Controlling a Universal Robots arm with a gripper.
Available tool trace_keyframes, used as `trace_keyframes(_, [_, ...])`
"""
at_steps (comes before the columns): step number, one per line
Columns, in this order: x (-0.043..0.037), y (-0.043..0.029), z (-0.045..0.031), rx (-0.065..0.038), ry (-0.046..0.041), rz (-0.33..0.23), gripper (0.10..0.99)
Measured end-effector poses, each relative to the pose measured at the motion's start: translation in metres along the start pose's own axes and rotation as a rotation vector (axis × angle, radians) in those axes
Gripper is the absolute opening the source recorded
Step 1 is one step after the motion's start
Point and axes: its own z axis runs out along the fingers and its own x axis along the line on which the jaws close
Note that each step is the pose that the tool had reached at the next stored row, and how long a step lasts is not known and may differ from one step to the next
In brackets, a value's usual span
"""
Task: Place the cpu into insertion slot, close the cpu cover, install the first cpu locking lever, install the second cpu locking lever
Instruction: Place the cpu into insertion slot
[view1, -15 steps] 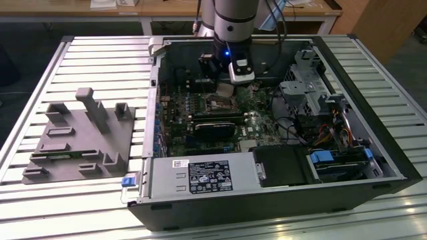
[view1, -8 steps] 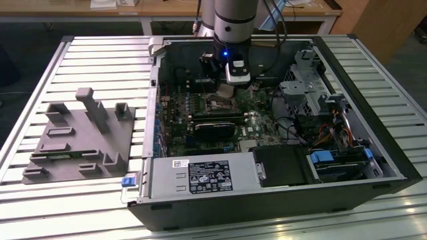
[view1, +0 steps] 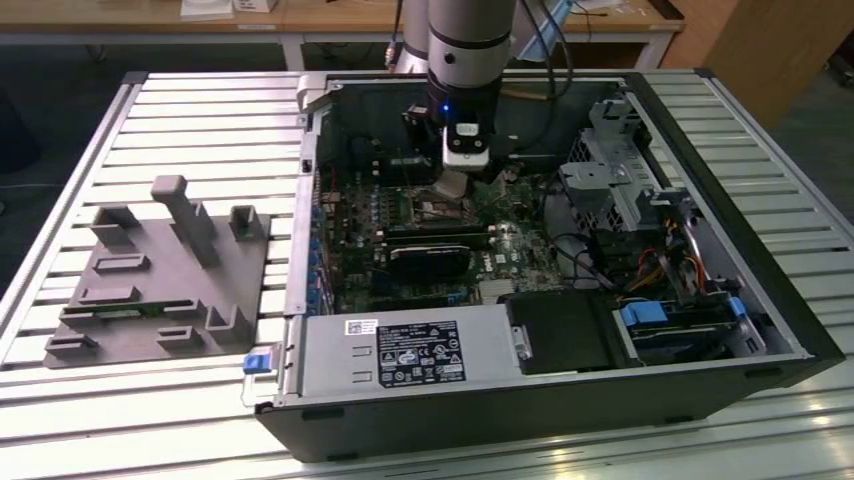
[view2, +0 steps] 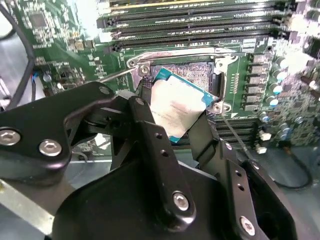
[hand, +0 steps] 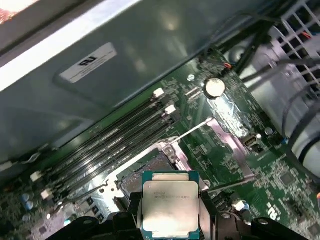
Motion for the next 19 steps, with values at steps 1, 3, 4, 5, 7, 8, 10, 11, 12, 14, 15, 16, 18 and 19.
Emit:
trace_keyframes(1, [0.0000,0.0000,0.0004,0.000,-0.0019,0.019,0.537])
trace_keyframes(3, [0.0000,-0.0001,0.0010,0.000,-0.0052,0.053,0.537])
trace_keyframes(4, [0.0000,-0.0001,0.0014,0.000,-0.0068,0.071,0.537])
trace_keyframes(5, [0.0000,-0.0002,0.0018,0.000,-0.0083,0.089,0.537])
trace_keyframes(7, [0.0000,-0.0002,0.0026,0.000,-0.0113,0.125,0.537])
trace_keyframes(8, [0.0000,-0.0002,0.0030,0.000,-0.0128,0.142,0.537])
trace_keyframes(10, [0.0000,-0.0003,0.0038,-0.001,-0.0158,0.178,0.537])
trace_keyframes(11, [-0.0001,-0.0003,0.0043,-0.001,-0.0174,0.198,0.537])
trace_keyframes(12, [-0.0001,-0.0004,0.0046,-0.001,-0.0189,0.216,0.537])
trace_keyframes(14, [-0.0001,-0.0004,0.0055,-0.002,-0.0218,0.252,0.537])
trace_keyframes(15, [-0.0001,-0.0005,0.0059,-0.002,-0.0233,0.269,0.537])
trace_keyframes(16, [-0.0001,-0.0005,0.0063,-0.002,-0.0248,0.287,0.537])
trace_keyframes(18, [-0.0001,-0.0006,0.0071,-0.002,-0.0279,0.325,0.537])
trace_keyframes(19, [-0.0001,-0.0006,0.0075,-0.003,-0.0294,0.343,0.537])
